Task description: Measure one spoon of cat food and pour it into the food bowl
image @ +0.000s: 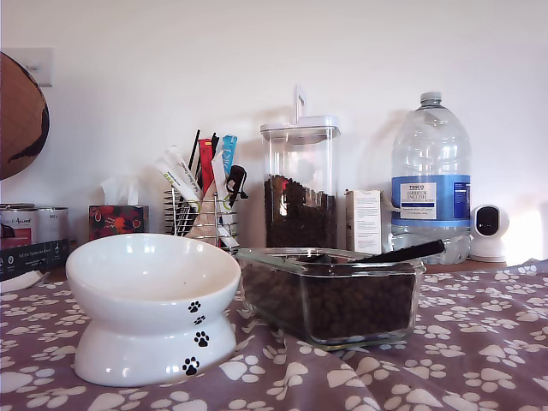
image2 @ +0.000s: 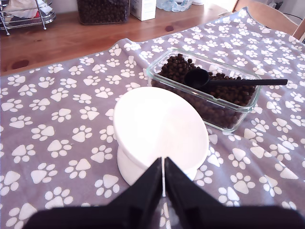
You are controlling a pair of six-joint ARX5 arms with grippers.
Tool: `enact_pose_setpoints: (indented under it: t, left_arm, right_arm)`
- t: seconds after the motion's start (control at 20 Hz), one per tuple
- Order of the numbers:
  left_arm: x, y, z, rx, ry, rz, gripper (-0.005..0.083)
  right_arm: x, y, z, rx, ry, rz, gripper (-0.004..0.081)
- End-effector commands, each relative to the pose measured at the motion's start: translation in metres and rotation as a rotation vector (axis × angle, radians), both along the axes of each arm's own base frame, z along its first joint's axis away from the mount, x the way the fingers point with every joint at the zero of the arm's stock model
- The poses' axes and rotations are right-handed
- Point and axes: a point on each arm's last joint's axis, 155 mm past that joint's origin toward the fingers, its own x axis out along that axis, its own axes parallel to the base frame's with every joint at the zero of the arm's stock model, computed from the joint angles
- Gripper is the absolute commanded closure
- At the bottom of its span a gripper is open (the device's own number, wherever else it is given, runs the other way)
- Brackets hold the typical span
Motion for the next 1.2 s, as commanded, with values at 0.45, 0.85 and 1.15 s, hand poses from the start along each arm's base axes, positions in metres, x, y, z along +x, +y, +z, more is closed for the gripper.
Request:
enact_pose_setpoints:
  t: [0.45, 0.85, 1.15]
  left_arm:
    - [0.000, -0.012, 0.013, -0.048, -0.041, -0.051, 0.0793]
    - [0.000, -0.034, 0.046, -0.173, -0.101, -0.129, 0.0793]
    - [0.001, -0.065, 0.041, -0.157, -0.014, -0.217, 0.0793]
  right_arm:
    - [0.004, 0.014, 0.013, 0.076, -0.043, 0.040, 0.0782]
    - [0.003, 0.032, 0.033, 0.132, -0.076, 0.127, 0.0782]
    - [0.001, 0.053, 0.014, 0.113, 0.063, 0.215, 0.0782]
